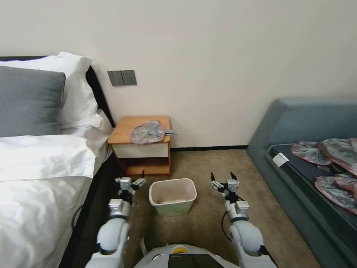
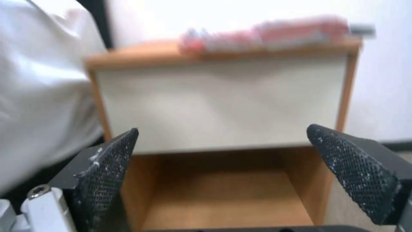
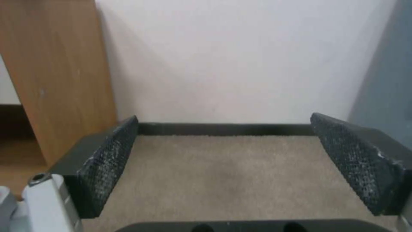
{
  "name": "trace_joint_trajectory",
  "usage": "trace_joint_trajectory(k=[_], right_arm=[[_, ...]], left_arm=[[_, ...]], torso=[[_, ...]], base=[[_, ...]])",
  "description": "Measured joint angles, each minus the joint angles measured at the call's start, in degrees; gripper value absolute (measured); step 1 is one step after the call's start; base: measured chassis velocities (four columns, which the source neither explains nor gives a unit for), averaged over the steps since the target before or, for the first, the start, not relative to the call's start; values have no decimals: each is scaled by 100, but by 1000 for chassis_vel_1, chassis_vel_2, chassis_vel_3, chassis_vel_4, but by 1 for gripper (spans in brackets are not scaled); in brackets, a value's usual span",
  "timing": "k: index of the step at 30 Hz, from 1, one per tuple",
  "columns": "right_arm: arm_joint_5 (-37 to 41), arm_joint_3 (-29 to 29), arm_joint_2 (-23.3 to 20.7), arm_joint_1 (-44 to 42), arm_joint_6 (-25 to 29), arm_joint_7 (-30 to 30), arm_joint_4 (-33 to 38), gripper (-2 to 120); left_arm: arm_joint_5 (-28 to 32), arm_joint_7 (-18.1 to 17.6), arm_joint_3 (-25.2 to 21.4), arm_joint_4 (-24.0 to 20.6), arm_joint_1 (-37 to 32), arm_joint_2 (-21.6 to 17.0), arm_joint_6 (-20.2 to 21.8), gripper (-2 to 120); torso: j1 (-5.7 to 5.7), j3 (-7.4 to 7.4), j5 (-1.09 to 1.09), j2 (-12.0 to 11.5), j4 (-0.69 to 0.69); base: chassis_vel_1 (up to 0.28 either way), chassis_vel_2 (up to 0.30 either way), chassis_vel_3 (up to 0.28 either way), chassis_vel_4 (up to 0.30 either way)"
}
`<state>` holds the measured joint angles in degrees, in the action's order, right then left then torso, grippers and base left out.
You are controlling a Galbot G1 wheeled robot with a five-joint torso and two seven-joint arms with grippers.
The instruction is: Pick up the garbage bag from the table and place it over the trash can.
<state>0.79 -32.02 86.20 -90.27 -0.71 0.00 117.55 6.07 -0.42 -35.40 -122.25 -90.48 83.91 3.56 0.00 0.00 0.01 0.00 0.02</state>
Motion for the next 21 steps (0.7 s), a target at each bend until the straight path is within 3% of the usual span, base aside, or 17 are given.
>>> trace_joint_trajectory(k=[7,14,17,21], right_arm=[[253,-153,83,-340,-244,26,718,100],[645,-389,205,-868,-623,84,1823,100],[812,-489,256,-1091,-785,106,2288,100],[988,-595,314,-1331,-954,128,2601,100]], left_arm=[[690,-55,-439,-869,-184,-233,415,100],[1622,-131,-1030,-2021,-439,-548,972,100],[1560,-127,-1062,-2144,-766,-623,1300,100],[1334,-122,-1002,-2141,-900,-604,1219,100]], torso=[[0,0,0,0,-2],[0,0,-1,0,-2],[0,0,-4,0,2],[0,-1,-3,0,-2]], base=[[0,0,0,0],[0,0,0,0],[0,0,0,0],[0,0,0,0]])
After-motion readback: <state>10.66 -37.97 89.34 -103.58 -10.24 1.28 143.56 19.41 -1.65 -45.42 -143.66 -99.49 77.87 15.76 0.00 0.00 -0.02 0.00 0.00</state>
